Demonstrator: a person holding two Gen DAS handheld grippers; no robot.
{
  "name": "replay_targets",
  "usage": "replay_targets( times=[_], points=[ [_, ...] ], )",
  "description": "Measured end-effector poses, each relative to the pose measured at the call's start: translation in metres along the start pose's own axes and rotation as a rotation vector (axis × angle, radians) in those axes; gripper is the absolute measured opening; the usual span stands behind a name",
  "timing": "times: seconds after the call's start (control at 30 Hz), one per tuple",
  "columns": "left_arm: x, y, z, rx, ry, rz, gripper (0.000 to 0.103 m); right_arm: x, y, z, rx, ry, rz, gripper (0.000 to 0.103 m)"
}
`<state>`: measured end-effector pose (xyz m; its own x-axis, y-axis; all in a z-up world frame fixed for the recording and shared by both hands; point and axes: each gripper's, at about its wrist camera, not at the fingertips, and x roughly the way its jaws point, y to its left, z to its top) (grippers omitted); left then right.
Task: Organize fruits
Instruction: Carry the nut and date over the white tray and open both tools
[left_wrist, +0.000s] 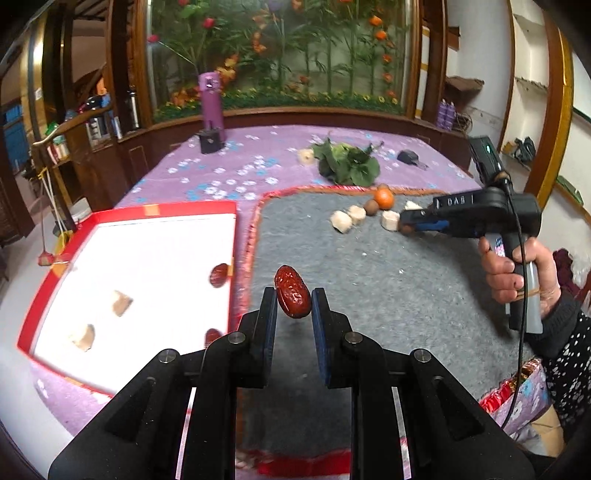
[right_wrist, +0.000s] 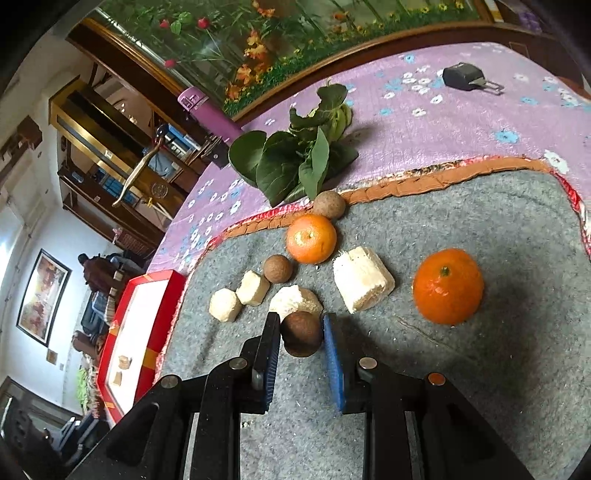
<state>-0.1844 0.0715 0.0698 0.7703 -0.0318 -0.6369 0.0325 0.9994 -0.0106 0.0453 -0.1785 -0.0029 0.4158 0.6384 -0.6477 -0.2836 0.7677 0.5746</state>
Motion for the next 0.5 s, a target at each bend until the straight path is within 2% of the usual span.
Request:
replay_targets(
  times=[0.1,0.27,0.5],
  points=[
    [-0.009,0.010,-0.004,-0.012,-0.020,0.008,0.018,0.000,0.000,-0.003,0.022,-0.011,-0.012,0.023],
    [-0.015,0.033,-0.015,-0.050,-0.018,0.029,0.018,0.001,0.021,-0.017,0.031,-0.017,0.034,0.023],
    [-0.012,0.074,-0.026,-0.139,0.001,0.085,0.018,0.023,0.092,-0.042,-0.047,0.034,0.138,0.023]
  ],
)
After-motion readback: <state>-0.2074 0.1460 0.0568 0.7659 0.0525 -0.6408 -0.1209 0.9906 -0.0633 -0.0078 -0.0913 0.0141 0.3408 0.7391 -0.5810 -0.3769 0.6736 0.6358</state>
